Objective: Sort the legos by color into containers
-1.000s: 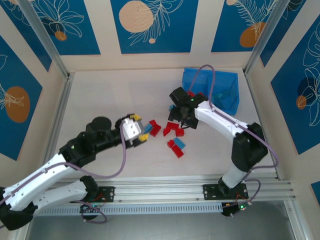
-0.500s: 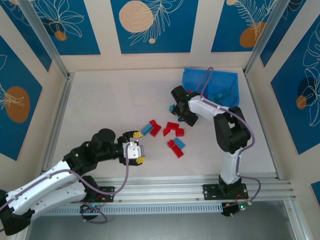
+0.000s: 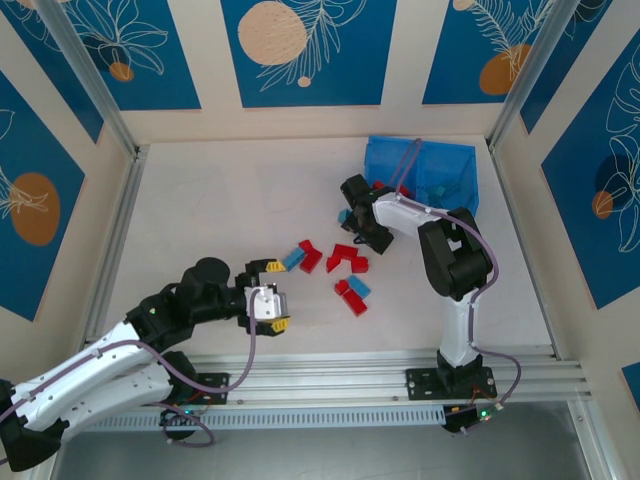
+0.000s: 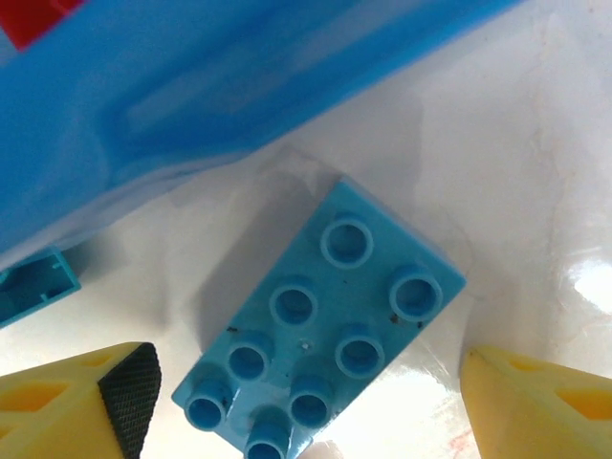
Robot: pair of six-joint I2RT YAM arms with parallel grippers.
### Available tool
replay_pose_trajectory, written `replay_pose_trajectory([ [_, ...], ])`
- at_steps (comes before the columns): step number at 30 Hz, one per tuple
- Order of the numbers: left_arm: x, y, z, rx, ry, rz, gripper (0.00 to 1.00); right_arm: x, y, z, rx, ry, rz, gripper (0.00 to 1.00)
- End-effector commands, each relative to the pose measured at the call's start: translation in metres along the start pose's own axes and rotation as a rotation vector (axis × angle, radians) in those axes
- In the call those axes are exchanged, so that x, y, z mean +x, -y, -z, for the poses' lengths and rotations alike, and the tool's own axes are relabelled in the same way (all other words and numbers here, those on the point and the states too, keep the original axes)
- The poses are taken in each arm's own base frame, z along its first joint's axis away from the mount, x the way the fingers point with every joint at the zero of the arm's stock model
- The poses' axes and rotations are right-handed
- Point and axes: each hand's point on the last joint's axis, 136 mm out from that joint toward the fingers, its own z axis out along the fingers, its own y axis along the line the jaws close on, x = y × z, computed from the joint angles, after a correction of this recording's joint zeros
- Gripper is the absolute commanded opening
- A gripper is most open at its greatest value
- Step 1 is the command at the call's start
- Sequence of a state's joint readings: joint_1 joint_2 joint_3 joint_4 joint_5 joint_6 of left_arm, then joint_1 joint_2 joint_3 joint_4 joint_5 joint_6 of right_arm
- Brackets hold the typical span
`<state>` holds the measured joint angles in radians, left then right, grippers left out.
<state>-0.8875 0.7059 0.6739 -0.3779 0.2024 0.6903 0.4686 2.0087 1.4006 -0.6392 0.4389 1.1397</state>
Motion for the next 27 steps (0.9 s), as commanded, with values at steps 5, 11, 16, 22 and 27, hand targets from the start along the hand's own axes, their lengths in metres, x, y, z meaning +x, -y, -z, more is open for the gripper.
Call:
replay_pose_trajectory([
  [5, -0.003, 0.001, 0.000, 0.004, 0.028, -0.019, 0.99, -0.012, 0.004, -0.009, 0.009, 0.042, 0.001, 0.71],
  [11, -0.001, 0.002, 0.000, -0.002, 0.024, -0.020, 1.00, 0.003, 0.016, -0.010, 0.030, 0.027, 0.010, 0.47],
  [16, -0.002, 0.002, 0.000, 0.001, 0.032, -0.020, 1.00, 0.011, 0.030, 0.004, 0.030, 0.047, 0.028, 0.36],
  [22, -0.012, 0.002, 0.002, 0.001, 0.091, -0.019, 1.00, 0.012, 0.047, 0.048, -0.021, 0.133, 0.065, 0.29],
  [27, -0.022, -0.007, 0.007, -0.039, 0.155, 0.007, 1.00, -0.005, 0.054, 0.111, -0.102, 0.298, 0.161, 0.27],
])
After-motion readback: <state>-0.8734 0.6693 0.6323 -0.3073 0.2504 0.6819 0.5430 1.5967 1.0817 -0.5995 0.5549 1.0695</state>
